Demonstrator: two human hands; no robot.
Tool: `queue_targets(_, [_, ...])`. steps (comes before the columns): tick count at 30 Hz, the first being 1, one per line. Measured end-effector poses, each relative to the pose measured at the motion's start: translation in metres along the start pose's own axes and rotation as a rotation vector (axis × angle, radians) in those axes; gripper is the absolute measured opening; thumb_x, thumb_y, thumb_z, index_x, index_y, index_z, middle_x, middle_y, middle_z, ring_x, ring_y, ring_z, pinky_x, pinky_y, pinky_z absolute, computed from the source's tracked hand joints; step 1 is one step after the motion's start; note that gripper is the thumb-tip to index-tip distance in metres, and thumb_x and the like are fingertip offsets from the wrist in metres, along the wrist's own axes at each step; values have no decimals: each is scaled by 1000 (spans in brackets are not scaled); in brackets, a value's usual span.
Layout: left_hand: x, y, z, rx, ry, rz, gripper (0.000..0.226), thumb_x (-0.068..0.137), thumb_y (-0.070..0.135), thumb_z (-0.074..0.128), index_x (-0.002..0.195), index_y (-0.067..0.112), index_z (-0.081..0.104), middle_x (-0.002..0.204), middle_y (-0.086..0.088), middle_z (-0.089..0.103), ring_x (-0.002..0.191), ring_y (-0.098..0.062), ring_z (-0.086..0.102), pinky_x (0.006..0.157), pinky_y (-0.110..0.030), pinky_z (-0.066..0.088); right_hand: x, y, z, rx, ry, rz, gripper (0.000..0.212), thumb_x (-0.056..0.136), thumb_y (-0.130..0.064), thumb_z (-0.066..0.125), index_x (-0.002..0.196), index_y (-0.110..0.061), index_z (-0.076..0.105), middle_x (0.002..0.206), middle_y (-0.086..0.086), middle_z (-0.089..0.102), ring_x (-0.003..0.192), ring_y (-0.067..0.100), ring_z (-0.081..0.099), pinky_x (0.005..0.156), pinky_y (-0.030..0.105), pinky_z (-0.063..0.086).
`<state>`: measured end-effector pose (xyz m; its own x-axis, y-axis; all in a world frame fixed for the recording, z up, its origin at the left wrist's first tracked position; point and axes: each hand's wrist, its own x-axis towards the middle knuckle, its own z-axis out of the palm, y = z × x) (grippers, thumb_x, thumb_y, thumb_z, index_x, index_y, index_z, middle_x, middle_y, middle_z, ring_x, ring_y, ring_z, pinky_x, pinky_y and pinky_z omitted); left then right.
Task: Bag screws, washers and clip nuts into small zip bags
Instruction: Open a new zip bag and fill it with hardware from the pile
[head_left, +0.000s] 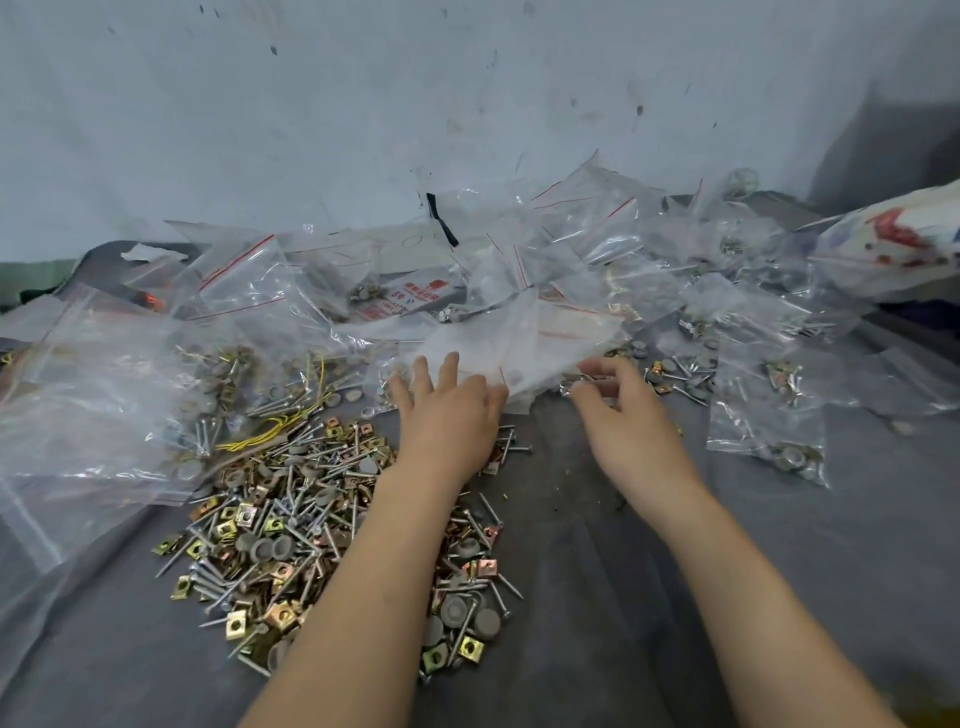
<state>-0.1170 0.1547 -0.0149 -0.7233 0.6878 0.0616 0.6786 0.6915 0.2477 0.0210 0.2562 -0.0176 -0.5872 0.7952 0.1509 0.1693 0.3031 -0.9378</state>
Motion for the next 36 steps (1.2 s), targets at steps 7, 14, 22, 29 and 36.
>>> queue_targets(7, [4,14,-9,-164,410,45,34,106,30,35,122,20,63,126,-2,58,116,-27,54,115,-50,27,3,0,-9,43,-32,-5,16,100,-30,53,113,-38,55,101,-14,61,86,7,61,66,25,41])
queue_targets(14, [-13,12,-68,-983,601,44,37,99,12,54,136,20,50,87,6,62,90,-15,65,82,-29,53,-1,-11,-9,220,-86,59,15,100,-36,55,114,-38,58,109,-10,67,83,7,69,70,27,46])
queue_targets(22, [-50,-18,-78,-1623,24,-21,11,92,11,62,87,8,71,80,-4,69,75,-13,67,70,-25,56,-14,-33,-2,663,-202,257,40,80,-61,63,111,-36,63,115,-3,70,98,17,72,86,40,58])
queue_targets(29, [-75,-75,-58,-1445,-92,-284,34,72,33,76,97,10,74,93,-4,74,85,-16,69,73,-29,56,-30,-36,20,655,-197,276,15,96,-24,66,100,-12,74,63,-10,61,58,8,55,62,27,48])
queue_targets(36, [-91,-91,-64,-1366,-97,-249,19,71,38,79,75,19,77,78,0,60,67,-8,58,61,-22,53,-38,-41,35,539,-146,173,14,97,-27,64,100,-19,75,67,-8,62,59,4,60,60,19,53])
